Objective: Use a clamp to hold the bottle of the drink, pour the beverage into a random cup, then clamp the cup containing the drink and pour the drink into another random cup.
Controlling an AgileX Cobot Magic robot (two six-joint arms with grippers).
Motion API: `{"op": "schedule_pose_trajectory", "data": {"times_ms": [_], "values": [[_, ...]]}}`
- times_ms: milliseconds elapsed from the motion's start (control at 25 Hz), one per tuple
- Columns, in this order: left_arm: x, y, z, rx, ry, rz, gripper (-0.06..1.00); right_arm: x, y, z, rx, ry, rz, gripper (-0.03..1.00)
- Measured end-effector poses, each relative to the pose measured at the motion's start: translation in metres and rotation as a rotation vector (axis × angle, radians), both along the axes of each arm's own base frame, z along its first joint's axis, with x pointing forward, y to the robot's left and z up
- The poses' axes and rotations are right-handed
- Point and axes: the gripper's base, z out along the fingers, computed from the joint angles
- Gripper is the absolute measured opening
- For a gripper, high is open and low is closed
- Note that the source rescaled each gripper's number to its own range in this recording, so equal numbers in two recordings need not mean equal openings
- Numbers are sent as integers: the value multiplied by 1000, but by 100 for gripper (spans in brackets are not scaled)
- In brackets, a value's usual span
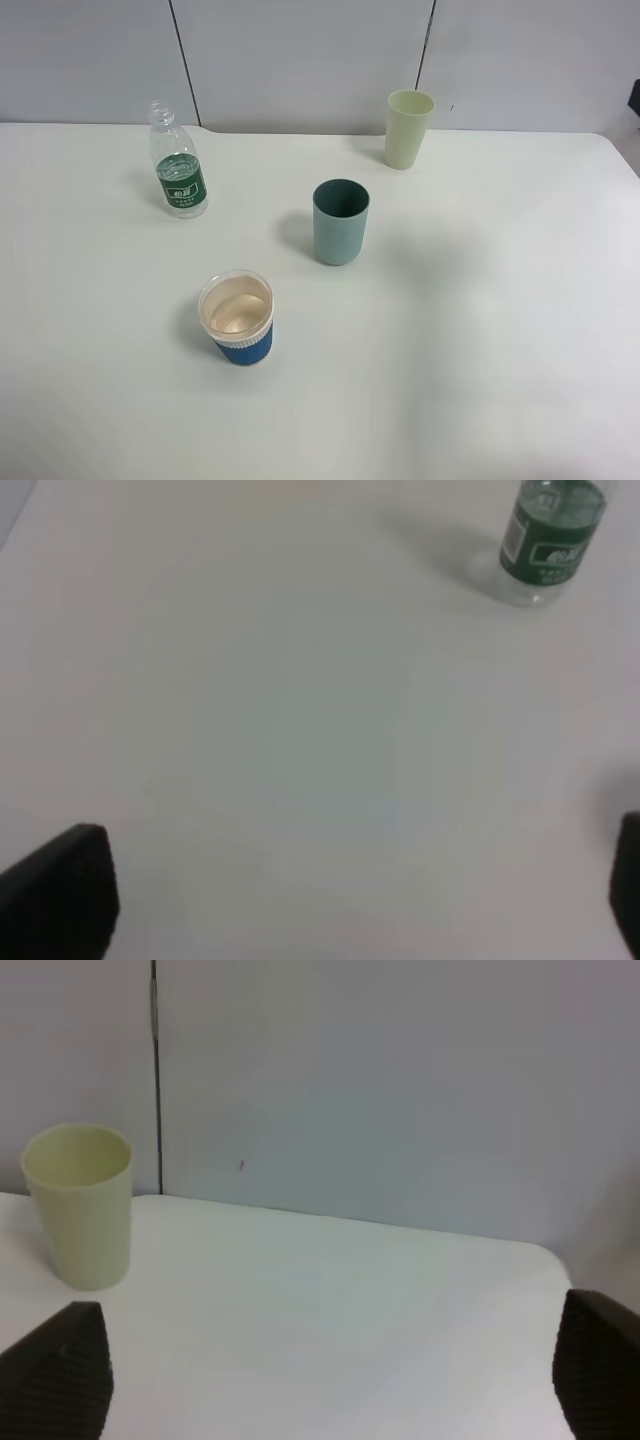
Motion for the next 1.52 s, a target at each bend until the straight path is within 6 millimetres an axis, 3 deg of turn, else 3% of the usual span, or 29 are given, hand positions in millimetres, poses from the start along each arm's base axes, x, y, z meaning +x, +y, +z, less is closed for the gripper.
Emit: {"op": "schedule_pose_trajectory", "data": {"times_ms": [480, 640, 920, 1360, 1520], "values": [[0, 0, 0, 0, 0, 0, 100, -101, 2, 19, 97, -3, -10, 64], [0, 0, 0, 0, 0, 0, 100, -125, 0, 25, 114, 48, -42, 64], [0, 0, 0, 0, 0, 0, 100, -158, 2, 14, 139, 65, -34, 64], [0, 0, 0, 0, 0, 0, 100, -165, 3, 1, 106, 183, -15, 64], [0, 0, 0, 0, 0, 0, 100, -156, 3, -21, 93, 276, -15, 63]]}}
